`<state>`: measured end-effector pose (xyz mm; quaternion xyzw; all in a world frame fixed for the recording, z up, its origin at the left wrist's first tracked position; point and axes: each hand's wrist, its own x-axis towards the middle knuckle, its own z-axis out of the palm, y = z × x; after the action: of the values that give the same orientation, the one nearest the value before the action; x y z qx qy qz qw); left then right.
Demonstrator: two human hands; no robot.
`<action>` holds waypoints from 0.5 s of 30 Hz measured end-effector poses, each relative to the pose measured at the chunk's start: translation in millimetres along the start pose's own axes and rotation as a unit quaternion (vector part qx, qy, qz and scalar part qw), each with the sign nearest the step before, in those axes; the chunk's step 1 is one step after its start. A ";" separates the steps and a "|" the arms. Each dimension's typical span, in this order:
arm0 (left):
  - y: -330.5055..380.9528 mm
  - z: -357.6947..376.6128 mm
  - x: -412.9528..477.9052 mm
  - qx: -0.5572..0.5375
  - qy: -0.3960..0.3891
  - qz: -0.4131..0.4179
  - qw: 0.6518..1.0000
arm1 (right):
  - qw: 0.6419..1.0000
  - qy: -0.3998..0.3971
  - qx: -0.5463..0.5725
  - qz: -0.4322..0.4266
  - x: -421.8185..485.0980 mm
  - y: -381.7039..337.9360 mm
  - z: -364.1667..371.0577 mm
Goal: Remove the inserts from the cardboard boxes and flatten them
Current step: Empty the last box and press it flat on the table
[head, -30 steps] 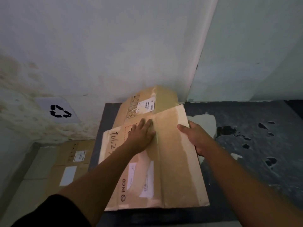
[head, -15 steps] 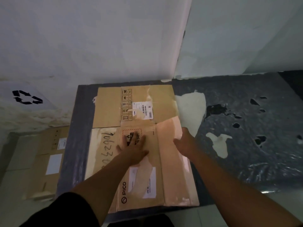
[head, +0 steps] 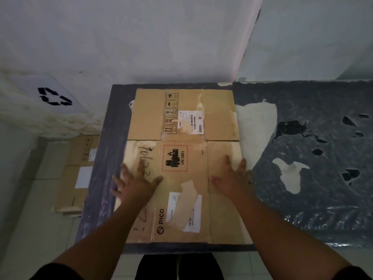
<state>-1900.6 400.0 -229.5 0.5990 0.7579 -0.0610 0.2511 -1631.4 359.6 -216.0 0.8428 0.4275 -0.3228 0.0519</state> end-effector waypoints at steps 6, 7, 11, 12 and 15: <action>-10.9 -24.6 2.6 -0.067 0.016 -0.068 0.995 | 0.998 0.018 0.055 -0.009 2.5 4.9 -8.3; -13.7 -28.8 6.3 -0.099 0.012 -0.080 0.992 | 0.997 0.019 0.072 0.002 2.4 5.3 -11.5; -25.5 -49.8 11.7 -0.242 -0.016 -0.060 0.968 | 0.987 0.035 0.154 0.037 -2.5 5.4 -24.3; -27.6 -54.4 10.9 -0.256 -0.020 -0.049 0.965 | 0.981 0.049 0.186 0.037 -5.3 3.7 -29.5; -23.2 -64.3 1.3 -0.306 -0.042 -0.010 0.951 | 0.968 0.101 0.232 -0.010 -14.9 -2.5 -45.9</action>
<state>-1942.4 420.1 -179.2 0.4825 0.7352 0.1464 0.4530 -1616.8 367.6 -170.7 0.8556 0.3528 -0.3269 -0.1914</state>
